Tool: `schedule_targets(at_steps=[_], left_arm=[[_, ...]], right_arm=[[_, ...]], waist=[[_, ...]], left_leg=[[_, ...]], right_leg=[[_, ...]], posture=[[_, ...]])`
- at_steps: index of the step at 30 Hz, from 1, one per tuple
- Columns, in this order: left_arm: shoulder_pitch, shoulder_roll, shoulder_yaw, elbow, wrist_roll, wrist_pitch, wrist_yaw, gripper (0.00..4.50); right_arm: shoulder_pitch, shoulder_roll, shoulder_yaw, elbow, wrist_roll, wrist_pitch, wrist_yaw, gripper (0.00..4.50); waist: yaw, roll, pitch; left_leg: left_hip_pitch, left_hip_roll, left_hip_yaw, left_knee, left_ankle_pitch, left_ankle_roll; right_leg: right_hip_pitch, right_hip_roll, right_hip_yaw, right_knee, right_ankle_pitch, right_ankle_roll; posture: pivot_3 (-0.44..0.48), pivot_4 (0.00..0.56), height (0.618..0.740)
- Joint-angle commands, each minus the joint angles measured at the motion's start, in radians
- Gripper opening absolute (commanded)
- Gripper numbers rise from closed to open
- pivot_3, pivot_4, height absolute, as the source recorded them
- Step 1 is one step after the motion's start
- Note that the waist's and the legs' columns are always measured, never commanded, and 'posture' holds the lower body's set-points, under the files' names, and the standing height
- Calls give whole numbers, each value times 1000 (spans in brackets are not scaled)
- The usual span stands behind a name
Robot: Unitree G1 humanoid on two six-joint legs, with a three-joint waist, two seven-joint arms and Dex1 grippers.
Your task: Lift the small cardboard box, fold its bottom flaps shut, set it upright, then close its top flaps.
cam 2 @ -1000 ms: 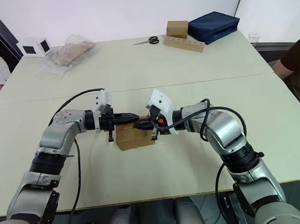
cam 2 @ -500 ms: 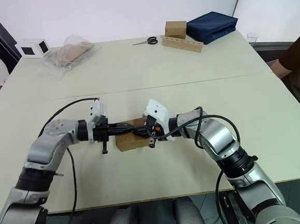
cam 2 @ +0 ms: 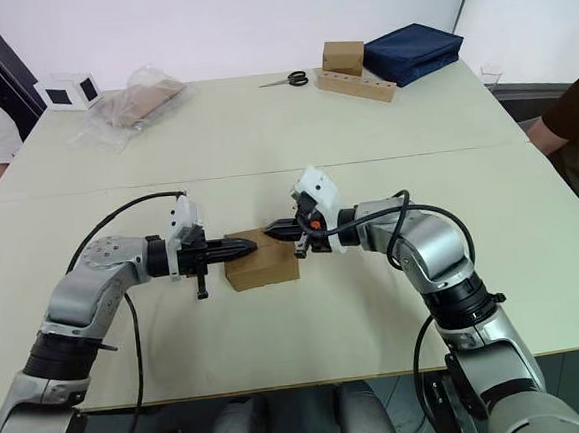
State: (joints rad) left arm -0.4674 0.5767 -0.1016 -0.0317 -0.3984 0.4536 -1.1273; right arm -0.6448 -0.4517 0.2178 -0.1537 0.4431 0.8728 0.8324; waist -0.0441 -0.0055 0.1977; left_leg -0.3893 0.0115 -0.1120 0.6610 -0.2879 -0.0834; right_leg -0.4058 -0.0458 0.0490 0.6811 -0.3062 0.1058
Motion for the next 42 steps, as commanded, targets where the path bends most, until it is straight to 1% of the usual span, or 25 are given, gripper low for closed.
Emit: schedule_targets(at_steps=[1,6,9,13,16,20,23,25,27,30,31,34,36,39,42], left_arm=[[-9,7,5,7,-6,5,-4,0],[6,18,-14,24,18,-8,-8,0],[16,21,-6,21,18,-9,-6,0],[14,24,46,-24,-43,39,5,0],[14,33,97,-85,-106,95,27,0],[20,64,157,-172,-181,178,49,0],[28,105,196,-229,-223,222,59,0],[44,143,231,-265,-250,249,64,0],[86,215,327,-329,-319,307,51,0],[125,269,389,-377,-385,351,56,0],[150,298,418,-394,-397,364,51,0],[238,395,520,-422,-419,389,-1,0],[296,459,601,-411,-427,402,-46,0],[375,515,692,-401,-418,398,-90,0],[449,542,767,-401,-409,400,-119,0]], right_arm=[[17,-10,37,5,-20,-27,23,43],[42,-15,96,43,-79,-72,32,43],[39,-16,98,51,-94,-84,34,43],[14,-5,23,-1,-34,-50,36,43],[0,-21,-38,-72,21,-11,39,43],[-10,-60,-114,-166,101,51,50,43],[-15,-104,-172,-214,157,105,45,43],[0,-160,-217,-253,193,136,57,43],[49,-293,-304,-304,228,168,115,43],[97,-396,-355,-334,264,165,151,43],[131,-450,-389,-352,276,154,191,43],[224,-593,-496,-370,300,135,297,43],[275,-674,-558,-357,307,128,355,43],[340,-750,-627,-342,314,110,420,43],[391,-791,-678,-332,319,95,464,43]], waist=[[0,0,0],[0,0,0],[0,0,0],[0,0,0],[0,0,0],[1,0,1],[1,0,1],[1,0,1],[1,0,2],[3,0,2],[3,0,2],[2,0,2],[1,0,2],[2,0,2],[2,0,2]], left_leg=[[0,0,0,0,0,0],[0,0,0,0,0,0],[0,0,0,0,0,0],[0,0,0,0,0,0],[0,0,0,0,0,0],[-2,0,0,0,0,0],[-2,0,0,0,0,0],[-2,0,0,0,0,0],[-2,0,0,0,0,0],[-4,0,0,-1,-1,1],[-3,0,0,-1,-1,1],[-1,0,1,-1,-1,2],[-1,1,1,-2,-1,2],[-1,1,2,-3,-1,2],[0,1,2,-4,-1,2]], right_leg=[[0,0,0,0,0,0],[0,0,0,0,0,0],[0,0,0,0,0,0],[0,0,0,0,0,0],[0,0,0,0,0,0],[-2,0,0,0,0,0],[-2,0,0,0,0,0],[-2,0,0,0,0,0],[-2,0,0,0,0,0],[-2,-1,0,-4,0,0],[-2,-1,0,-4,0,0],[1,0,0,-4,0,0],[0,0,0,-5,0,0],[0,0,0,-6,0,0],[1,0,0,-7,0,0]], posture=[[0,150,740],[0,150,740],[0,150,740],[0,150,740],[0,150,740],[0,150,740],[0,150,740],[0,150,740],[0,150,740],[0,150,740],[0,150,740],[0,150,740],[0,150,740],[0,150,740],[0,150,740]])
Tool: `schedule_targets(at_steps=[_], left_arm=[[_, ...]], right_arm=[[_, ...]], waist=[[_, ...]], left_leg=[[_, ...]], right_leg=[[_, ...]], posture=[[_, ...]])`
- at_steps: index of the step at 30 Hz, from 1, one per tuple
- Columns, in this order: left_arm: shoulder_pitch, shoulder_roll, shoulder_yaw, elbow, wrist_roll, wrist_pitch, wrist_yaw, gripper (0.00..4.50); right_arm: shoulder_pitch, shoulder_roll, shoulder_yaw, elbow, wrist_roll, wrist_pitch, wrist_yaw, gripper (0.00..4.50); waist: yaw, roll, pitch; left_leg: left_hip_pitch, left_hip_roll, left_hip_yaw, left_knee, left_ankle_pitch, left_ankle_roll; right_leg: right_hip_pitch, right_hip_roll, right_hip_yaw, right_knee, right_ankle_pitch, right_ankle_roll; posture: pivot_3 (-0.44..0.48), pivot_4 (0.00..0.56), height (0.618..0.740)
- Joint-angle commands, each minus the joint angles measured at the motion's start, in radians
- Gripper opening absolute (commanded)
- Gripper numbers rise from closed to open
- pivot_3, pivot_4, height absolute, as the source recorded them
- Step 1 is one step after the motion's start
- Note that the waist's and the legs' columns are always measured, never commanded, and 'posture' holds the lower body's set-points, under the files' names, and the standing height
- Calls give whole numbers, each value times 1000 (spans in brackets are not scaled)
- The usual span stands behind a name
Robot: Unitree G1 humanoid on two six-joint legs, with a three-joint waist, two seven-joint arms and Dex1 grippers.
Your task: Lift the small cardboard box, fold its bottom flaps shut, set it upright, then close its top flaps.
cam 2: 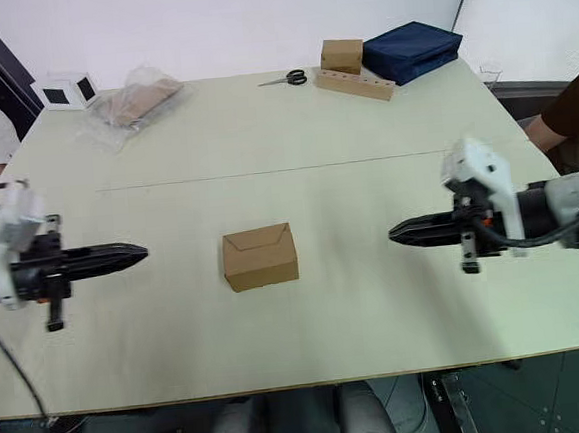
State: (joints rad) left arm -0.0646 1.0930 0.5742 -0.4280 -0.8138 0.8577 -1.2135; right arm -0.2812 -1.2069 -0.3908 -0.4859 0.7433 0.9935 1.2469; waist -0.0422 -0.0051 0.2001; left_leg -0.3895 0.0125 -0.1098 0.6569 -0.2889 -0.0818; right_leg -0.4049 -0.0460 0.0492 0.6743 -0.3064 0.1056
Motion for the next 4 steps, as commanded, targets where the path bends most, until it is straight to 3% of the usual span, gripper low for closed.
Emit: schedule_targets(at_steps=[1,4], left_arm=[[58,29,100,-4,5,-5,-32,0],[96,20,133,-17,-5,-2,-27,0]], right_arm=[[35,-40,-74,4,20,-31,53,43],[47,-48,-67,12,9,-59,51,43]], waist=[[0,0,0],[0,0,0]], left_leg=[[0,0,0,0,0,0],[0,0,1,-1,0,0]], right_leg=[[0,0,0,-1,0,0],[0,0,0,-1,0,0]], posture=[[0,150,740],[0,150,740]])
